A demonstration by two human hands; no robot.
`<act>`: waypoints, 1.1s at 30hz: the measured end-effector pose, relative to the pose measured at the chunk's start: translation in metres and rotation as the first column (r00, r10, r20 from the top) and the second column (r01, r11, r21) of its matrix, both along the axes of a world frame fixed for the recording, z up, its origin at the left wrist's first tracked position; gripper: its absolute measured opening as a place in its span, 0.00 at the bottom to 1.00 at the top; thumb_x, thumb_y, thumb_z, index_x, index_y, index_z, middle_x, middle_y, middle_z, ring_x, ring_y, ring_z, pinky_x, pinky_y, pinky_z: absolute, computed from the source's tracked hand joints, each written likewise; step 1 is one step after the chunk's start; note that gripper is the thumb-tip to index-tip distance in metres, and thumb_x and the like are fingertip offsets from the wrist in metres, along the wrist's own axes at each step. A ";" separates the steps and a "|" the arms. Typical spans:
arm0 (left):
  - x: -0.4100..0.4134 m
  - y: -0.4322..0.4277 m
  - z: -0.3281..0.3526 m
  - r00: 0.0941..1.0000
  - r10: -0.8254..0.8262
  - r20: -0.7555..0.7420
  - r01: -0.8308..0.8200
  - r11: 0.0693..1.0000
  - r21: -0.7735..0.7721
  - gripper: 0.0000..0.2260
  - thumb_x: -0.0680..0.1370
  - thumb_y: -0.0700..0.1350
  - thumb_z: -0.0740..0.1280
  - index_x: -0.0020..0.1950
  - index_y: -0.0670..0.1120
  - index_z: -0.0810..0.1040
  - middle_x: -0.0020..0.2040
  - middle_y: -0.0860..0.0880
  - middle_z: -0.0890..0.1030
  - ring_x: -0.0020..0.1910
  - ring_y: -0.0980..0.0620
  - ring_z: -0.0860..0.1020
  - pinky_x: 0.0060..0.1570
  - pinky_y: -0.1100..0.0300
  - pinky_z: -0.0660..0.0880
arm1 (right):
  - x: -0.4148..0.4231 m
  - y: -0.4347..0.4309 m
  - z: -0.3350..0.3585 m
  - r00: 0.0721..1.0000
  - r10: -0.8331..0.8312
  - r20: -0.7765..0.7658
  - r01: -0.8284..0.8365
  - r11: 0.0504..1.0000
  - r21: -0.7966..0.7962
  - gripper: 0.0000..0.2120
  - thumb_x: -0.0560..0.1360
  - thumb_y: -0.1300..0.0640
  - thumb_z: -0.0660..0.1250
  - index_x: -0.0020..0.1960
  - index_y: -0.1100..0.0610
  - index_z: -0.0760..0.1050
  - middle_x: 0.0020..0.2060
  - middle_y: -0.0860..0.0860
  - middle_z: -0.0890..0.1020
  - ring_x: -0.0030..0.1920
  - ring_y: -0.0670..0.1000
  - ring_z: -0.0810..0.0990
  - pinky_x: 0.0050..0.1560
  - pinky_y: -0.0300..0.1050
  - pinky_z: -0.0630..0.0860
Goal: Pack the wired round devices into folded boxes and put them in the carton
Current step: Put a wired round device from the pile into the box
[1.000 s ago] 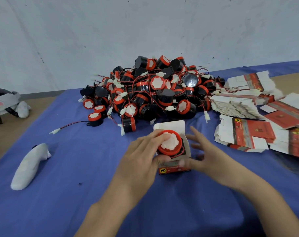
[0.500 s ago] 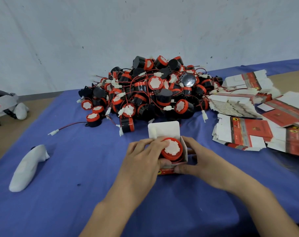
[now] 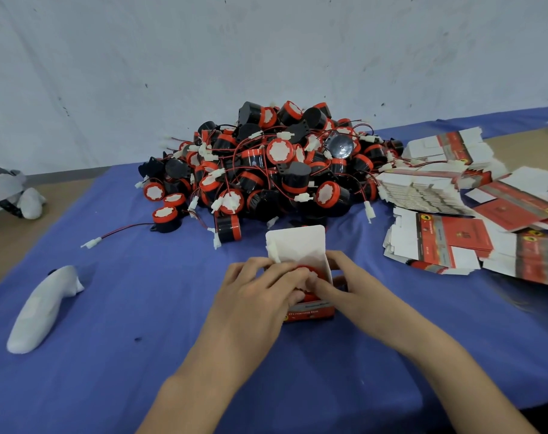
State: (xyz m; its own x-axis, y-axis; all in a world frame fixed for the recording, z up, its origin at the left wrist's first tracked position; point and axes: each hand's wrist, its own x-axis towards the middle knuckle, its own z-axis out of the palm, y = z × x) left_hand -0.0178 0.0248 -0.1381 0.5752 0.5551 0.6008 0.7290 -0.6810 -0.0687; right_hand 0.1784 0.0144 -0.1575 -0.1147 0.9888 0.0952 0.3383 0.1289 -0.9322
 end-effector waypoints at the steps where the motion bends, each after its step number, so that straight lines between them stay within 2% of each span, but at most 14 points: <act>1: -0.002 0.000 0.000 1.000 -0.015 0.007 0.015 1.000 0.003 0.15 0.80 0.49 0.60 0.61 0.51 0.83 0.59 0.56 0.83 0.54 0.50 0.81 0.53 0.57 0.73 | -0.001 0.001 -0.001 1.000 -0.008 -0.005 0.007 1.000 -0.009 0.15 0.75 0.36 0.67 0.60 0.35 0.72 0.51 0.34 0.82 0.53 0.36 0.81 0.48 0.29 0.76; 3: -0.005 0.000 0.000 0.998 -0.053 0.027 0.053 0.999 0.013 0.15 0.80 0.45 0.60 0.61 0.50 0.83 0.60 0.54 0.83 0.54 0.50 0.82 0.54 0.55 0.76 | -0.002 0.003 -0.003 1.000 -0.030 0.005 0.031 0.999 -0.016 0.10 0.77 0.41 0.69 0.57 0.34 0.72 0.51 0.35 0.82 0.52 0.36 0.81 0.48 0.32 0.77; 5: -0.007 0.001 -0.001 0.993 -0.069 0.095 0.066 0.997 0.034 0.15 0.78 0.41 0.61 0.60 0.48 0.83 0.60 0.51 0.83 0.52 0.50 0.83 0.52 0.54 0.78 | -0.003 0.005 -0.004 0.999 -0.047 0.004 0.047 0.999 -0.022 0.10 0.76 0.40 0.70 0.55 0.34 0.73 0.50 0.35 0.82 0.52 0.36 0.82 0.49 0.35 0.77; 6: -0.007 0.001 -0.001 0.984 -0.068 0.164 0.066 0.998 0.018 0.14 0.78 0.40 0.61 0.59 0.49 0.82 0.61 0.50 0.82 0.50 0.49 0.83 0.50 0.54 0.78 | -0.004 0.005 -0.004 0.999 -0.052 -0.002 0.052 0.998 -0.029 0.11 0.75 0.39 0.70 0.56 0.34 0.73 0.50 0.34 0.82 0.52 0.36 0.82 0.50 0.37 0.78; 8: -0.005 0.000 -0.002 0.936 -0.036 0.349 0.073 0.993 -0.094 0.11 0.81 0.45 0.60 0.59 0.52 0.79 0.63 0.53 0.78 0.52 0.50 0.81 0.46 0.54 0.79 | -0.004 0.005 -0.005 0.998 -0.060 -0.006 0.060 0.997 -0.038 0.13 0.74 0.38 0.70 0.57 0.33 0.72 0.51 0.34 0.82 0.52 0.37 0.82 0.53 0.39 0.79; 9: -0.004 -0.001 -0.002 0.904 -0.001 0.427 0.081 0.982 -0.170 0.10 0.82 0.50 0.60 0.60 0.54 0.78 0.64 0.56 0.75 0.54 0.53 0.80 0.46 0.56 0.79 | -0.004 0.005 -0.005 0.998 -0.064 -0.009 0.064 0.997 -0.037 0.14 0.74 0.38 0.70 0.57 0.33 0.72 0.52 0.35 0.82 0.52 0.37 0.82 0.54 0.40 0.79; 12: 0.002 -0.002 -0.002 0.809 0.085 0.581 0.132 0.938 -0.322 0.06 0.82 0.57 0.61 0.58 0.64 0.75 0.65 0.64 0.67 0.58 0.64 0.75 0.48 0.73 0.74 | -0.005 0.003 -0.005 0.997 -0.072 -0.010 0.072 0.997 -0.034 0.14 0.74 0.37 0.70 0.58 0.34 0.72 0.53 0.39 0.83 0.53 0.37 0.82 0.56 0.42 0.80; 15: 0.012 0.001 0.002 0.739 0.113 0.664 0.179 0.917 -0.355 0.12 0.80 0.52 0.66 0.58 0.69 0.70 0.62 0.65 0.68 0.58 0.68 0.73 0.52 0.79 0.67 | -0.007 0.002 -0.003 0.997 -0.075 0.001 0.075 0.997 -0.031 0.14 0.75 0.38 0.70 0.58 0.33 0.71 0.54 0.39 0.81 0.53 0.37 0.82 0.56 0.42 0.80; 18: 0.018 0.000 0.004 0.712 0.132 0.690 0.173 0.919 -0.355 0.20 0.81 0.45 0.67 0.62 0.69 0.67 0.60 0.63 0.69 0.58 0.68 0.74 0.52 0.78 0.68 | -0.007 0.000 -0.002 0.996 -0.084 0.019 0.084 0.996 -0.025 0.13 0.76 0.39 0.69 0.58 0.33 0.71 0.54 0.40 0.81 0.53 0.38 0.82 0.56 0.43 0.80; 22: 0.016 -0.004 0.001 0.734 0.073 0.675 0.174 0.941 -0.290 0.23 0.82 0.45 0.66 0.64 0.72 0.64 0.59 0.65 0.70 0.60 0.67 0.74 0.51 0.76 0.72 | -0.007 -0.001 0.000 0.995 -0.094 0.032 0.095 0.995 -0.022 0.13 0.75 0.37 0.68 0.58 0.34 0.71 0.53 0.39 0.81 0.52 0.37 0.81 0.54 0.40 0.79; 25: 0.010 0.000 -0.003 0.839 0.111 0.532 0.083 0.941 -0.327 0.10 0.81 0.53 0.62 0.62 0.64 0.70 0.55 0.66 0.72 0.57 0.64 0.72 0.49 0.72 0.71 | -0.007 -0.001 0.000 0.996 -0.088 0.033 0.089 0.996 -0.021 0.11 0.76 0.39 0.67 0.57 0.34 0.71 0.53 0.39 0.81 0.51 0.37 0.80 0.54 0.39 0.78; 27: 0.002 0.004 -0.004 0.889 0.167 0.427 -0.012 0.939 -0.343 0.14 0.80 0.59 0.57 0.61 0.57 0.76 0.54 0.65 0.75 0.56 0.61 0.68 0.54 0.67 0.67 | -0.008 -0.001 -0.001 0.995 -0.087 0.039 0.087 0.996 -0.012 0.08 0.78 0.40 0.67 0.56 0.35 0.72 0.53 0.39 0.80 0.52 0.37 0.80 0.54 0.39 0.78; 30: -0.007 0.009 -0.003 0.938 0.163 0.307 -0.096 0.970 -0.222 0.15 0.82 0.58 0.61 0.55 0.50 0.81 0.52 0.57 0.80 0.58 0.56 0.69 0.60 0.66 0.60 | -0.008 -0.001 -0.002 0.996 -0.086 0.038 0.087 0.996 -0.010 0.08 0.78 0.40 0.67 0.56 0.36 0.72 0.54 0.40 0.80 0.53 0.39 0.80 0.56 0.42 0.79; 33: -0.008 0.008 -0.002 0.956 0.163 0.244 -0.120 0.976 -0.179 0.16 0.81 0.54 0.58 0.51 0.48 0.83 0.54 0.54 0.79 0.58 0.54 0.70 0.60 0.61 0.65 | -0.008 0.000 -0.003 0.995 -0.092 0.035 0.093 0.996 -0.013 0.08 0.78 0.40 0.67 0.56 0.36 0.72 0.55 0.40 0.80 0.55 0.41 0.81 0.59 0.47 0.79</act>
State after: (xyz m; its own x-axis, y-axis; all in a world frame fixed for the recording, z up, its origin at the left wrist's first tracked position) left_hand -0.0258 0.0324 -0.1400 0.3228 0.7209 0.6133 0.7975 -0.5561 0.2340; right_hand 0.1704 0.0147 -0.1608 -0.0256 0.9966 0.0784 0.3803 0.0822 -0.9212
